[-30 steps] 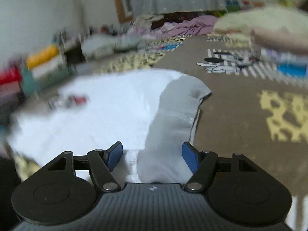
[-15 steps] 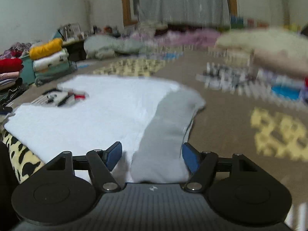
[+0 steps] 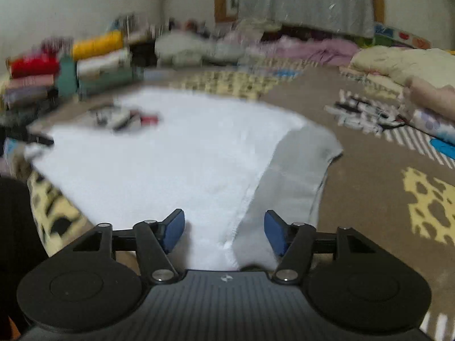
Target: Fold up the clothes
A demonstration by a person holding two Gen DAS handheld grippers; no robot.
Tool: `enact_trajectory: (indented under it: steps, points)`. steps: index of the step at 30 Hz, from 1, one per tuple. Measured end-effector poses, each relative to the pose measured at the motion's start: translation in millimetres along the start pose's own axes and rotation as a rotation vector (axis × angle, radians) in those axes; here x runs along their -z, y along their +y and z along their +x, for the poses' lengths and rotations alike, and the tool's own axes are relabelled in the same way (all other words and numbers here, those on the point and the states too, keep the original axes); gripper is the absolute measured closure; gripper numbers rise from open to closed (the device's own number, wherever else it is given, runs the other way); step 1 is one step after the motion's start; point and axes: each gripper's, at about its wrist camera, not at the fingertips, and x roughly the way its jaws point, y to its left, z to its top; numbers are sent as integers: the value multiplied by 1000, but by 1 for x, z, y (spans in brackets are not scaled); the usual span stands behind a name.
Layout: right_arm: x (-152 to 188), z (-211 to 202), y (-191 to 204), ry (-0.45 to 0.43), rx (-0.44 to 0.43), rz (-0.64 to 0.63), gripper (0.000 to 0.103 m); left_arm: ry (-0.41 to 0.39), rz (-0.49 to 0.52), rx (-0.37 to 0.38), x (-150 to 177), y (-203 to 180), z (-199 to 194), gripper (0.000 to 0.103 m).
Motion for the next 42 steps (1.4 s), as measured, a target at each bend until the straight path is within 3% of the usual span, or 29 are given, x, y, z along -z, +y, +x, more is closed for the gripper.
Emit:
enact_trajectory:
  steps: [3,6,9,17,21,23,26,27,28,29,32,34,37,38,39,40,42]
  points:
    - [-7,-8,-15,-102,15,67,41,-31,-48,10,-20,8,-3,50]
    - [-20,5,-31,-131,92,98,43,-48,-132,3,-51,14,12,50]
    - [-35,22,-49,-137,134,159,53,-57,-222,-8,-77,18,33,50]
    - [-61,80,-101,-63,146,353,52,-31,-449,14,-124,30,104,49]
    - [-63,92,-127,-70,129,422,52,6,-502,-28,-136,39,140,48]
    - [-62,106,-139,-27,109,435,50,35,-518,-35,-138,41,157,48]
    - [-62,116,-141,1,4,424,50,47,-499,-22,-137,38,173,49]
    - [-62,118,-138,7,-8,401,55,42,-471,-28,-138,34,175,52]
    - [-63,120,-136,13,-18,381,78,44,-435,-38,-138,30,177,73]
    - [-63,122,-135,18,-12,376,89,46,-407,-45,-138,27,178,86]
    - [-70,107,-132,-55,59,354,92,-25,-411,-32,-141,29,164,89]
    - [-74,103,-128,-47,115,318,92,-32,-396,-38,-139,32,161,88]
    - [-65,127,-119,59,193,229,80,26,-360,-82,-136,32,171,79]
    - [-69,126,-115,60,218,205,63,28,-351,-85,-136,33,170,79]
    - [-71,123,-113,52,247,189,53,30,-341,-89,-136,33,169,75]
    - [-71,117,-115,31,267,197,45,32,-332,-92,-137,33,168,64]
    - [-72,105,-122,-6,292,229,46,-5,-305,-153,-139,33,156,59]
